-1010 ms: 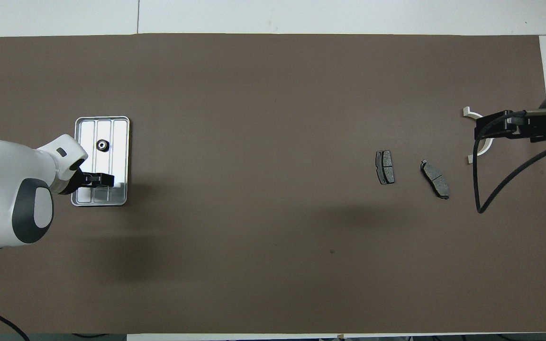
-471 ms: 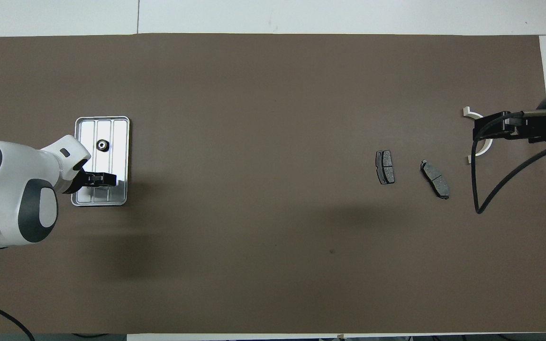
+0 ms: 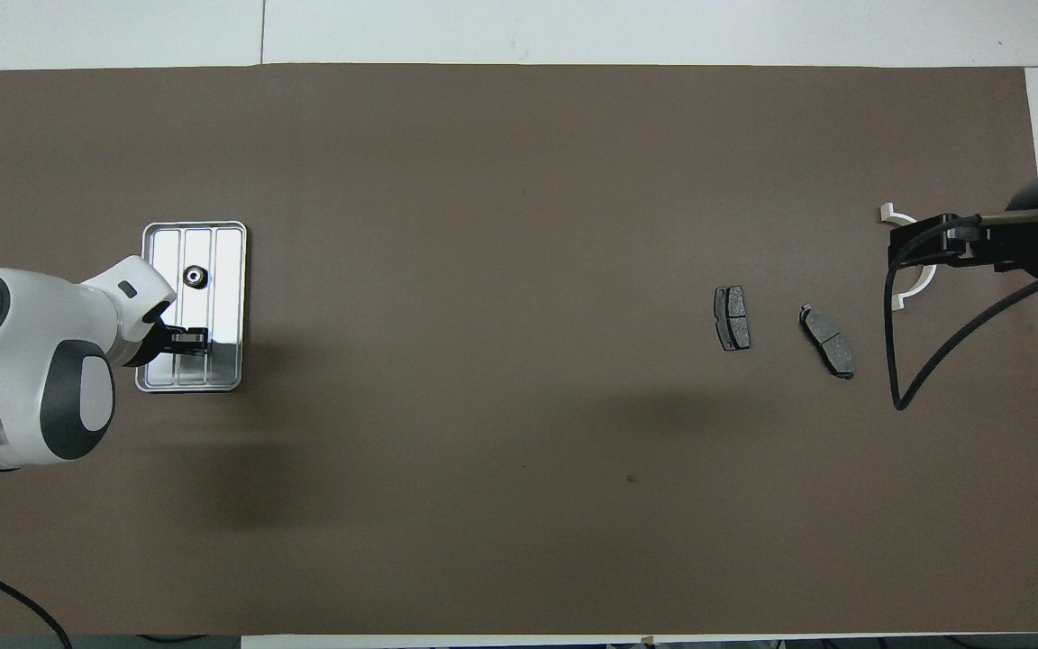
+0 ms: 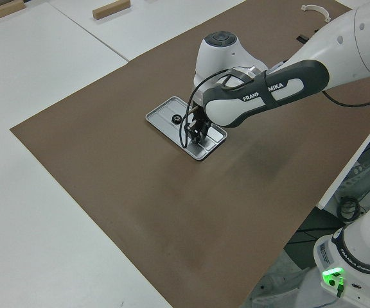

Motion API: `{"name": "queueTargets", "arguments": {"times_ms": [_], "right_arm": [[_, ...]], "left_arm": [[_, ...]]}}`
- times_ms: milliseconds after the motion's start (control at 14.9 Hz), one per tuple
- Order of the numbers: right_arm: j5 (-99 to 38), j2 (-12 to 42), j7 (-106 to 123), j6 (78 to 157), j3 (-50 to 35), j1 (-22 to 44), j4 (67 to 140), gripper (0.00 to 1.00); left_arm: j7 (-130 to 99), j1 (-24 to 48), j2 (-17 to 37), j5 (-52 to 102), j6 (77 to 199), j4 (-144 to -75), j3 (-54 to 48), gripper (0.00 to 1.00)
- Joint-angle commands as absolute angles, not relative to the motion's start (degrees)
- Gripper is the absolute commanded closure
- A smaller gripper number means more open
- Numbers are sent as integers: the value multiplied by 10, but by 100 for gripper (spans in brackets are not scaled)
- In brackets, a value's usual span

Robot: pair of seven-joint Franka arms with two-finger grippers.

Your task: Place bearing gear from tray to pile

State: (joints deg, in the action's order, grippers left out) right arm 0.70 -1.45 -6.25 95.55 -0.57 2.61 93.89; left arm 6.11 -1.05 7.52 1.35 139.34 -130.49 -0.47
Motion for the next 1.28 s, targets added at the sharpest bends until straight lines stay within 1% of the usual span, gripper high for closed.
{"name": "queueTargets", "arguments": {"times_ms": [0,67,135,269,337,404,471,538,606,673,740,808,942,1212], "right_arm": [[-10,-25,-63,956,-9,20,950,0],[-10,-25,-63,955,-9,20,950,0],[-10,-25,-62,952,-9,18,950,0],[-10,-25,-63,941,-9,17,950,0],[-11,-25,-64,941,-9,18,951,0],[-18,-26,-67,941,-9,19,955,0],[-34,-30,-72,947,-9,20,969,0],[-46,-32,-80,961,-9,21,989,0],[-47,-33,-94,985,-13,24,1013,0],[-47,-33,-109,1024,-17,42,1037,0],[-47,-29,-125,1063,-16,59,1059,0],[-47,-25,-136,1088,-16,67,1075,0],[-47,-13,-155,1131,-17,77,1102,0],[-47,26,-163,1177,-16,93,1110,0]], "left_arm": [[61,-8,88,18,1362,-1269,-4,100],[60,-3,84,19,1304,-1229,-4,100],[59,3,81,21,1224,-1174,-4,100],[3,21,85,23,1069,-1041,-9,100],[-57,52,86,29,1044,-1001,-10,100],[-135,90,88,32,1047,-985,-10,100],[-229,143,91,27,1073,-984,-10,100],[-301,182,94,26,1121,-997,-9,100],[-357,220,93,25,1153,-1017,-9,100],[-414,263,97,13,1175,-1025,-8,100],[-485,299,124,-24,1202,-1022,-9,100],[-560,334,163,-71,1233,-1015,-9,100],[-612,355,219,-100,1272,-1005,-9,100],[-619,359,238,-104,1311,-1023,-9,100]]}}
